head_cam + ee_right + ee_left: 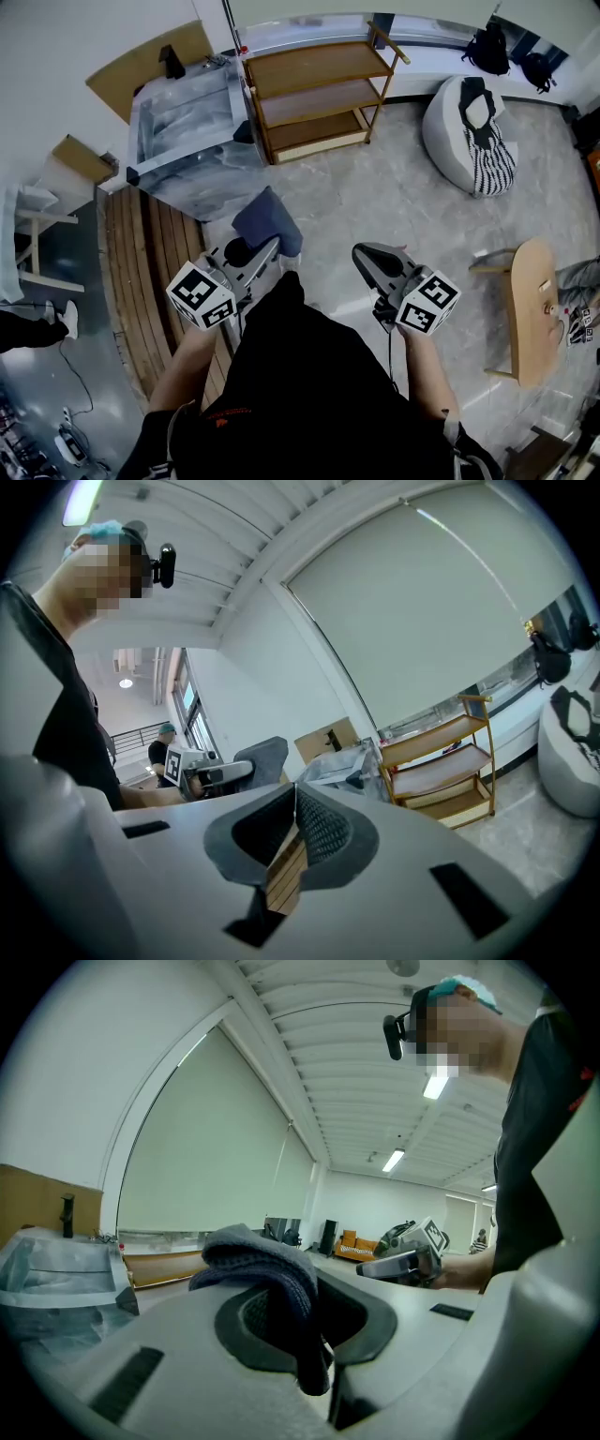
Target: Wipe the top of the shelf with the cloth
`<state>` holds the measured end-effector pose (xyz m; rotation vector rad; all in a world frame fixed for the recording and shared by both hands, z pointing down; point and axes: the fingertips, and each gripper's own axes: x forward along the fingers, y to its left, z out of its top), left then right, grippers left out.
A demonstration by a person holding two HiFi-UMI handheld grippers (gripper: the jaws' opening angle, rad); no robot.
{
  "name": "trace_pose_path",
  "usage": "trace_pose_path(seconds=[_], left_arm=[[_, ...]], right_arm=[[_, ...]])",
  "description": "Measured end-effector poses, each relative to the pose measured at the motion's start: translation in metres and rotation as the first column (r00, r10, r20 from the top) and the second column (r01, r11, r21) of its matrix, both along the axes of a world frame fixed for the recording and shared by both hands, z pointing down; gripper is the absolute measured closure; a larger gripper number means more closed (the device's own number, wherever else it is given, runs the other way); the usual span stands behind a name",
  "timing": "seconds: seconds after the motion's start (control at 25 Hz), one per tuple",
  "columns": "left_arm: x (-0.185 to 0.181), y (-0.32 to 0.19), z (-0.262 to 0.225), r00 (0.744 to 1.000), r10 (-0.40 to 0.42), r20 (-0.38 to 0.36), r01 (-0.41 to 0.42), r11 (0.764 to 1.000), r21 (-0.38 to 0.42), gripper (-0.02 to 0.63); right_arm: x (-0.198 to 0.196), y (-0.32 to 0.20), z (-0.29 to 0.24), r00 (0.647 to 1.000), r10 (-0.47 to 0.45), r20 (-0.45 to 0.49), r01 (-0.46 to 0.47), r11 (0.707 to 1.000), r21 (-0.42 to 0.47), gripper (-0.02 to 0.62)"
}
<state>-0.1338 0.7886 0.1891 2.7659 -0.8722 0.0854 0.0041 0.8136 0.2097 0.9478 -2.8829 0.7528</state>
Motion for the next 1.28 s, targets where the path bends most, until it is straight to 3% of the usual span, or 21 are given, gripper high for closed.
trace_pose_path(seconds=[0.56, 1.28], left_arm=[[0.014, -0.084, 0.022, 0.999, 0.034, -0.004, -0.034, 0.999, -0.02, 0.557], [-0.019, -0.319, 0.038, 0.998, 0.059, -0.023, -0.061, 0.994, -0.087, 0.557]], right_arm=[[0.016, -0.08, 0.012, 0.999, 0.032, 0.01, -0.032, 0.999, -0.014, 0.589], [-0.036, -0.325, 0.026, 1.0, -0.001, -0.008, 0.001, 0.994, -0.11, 0.589]])
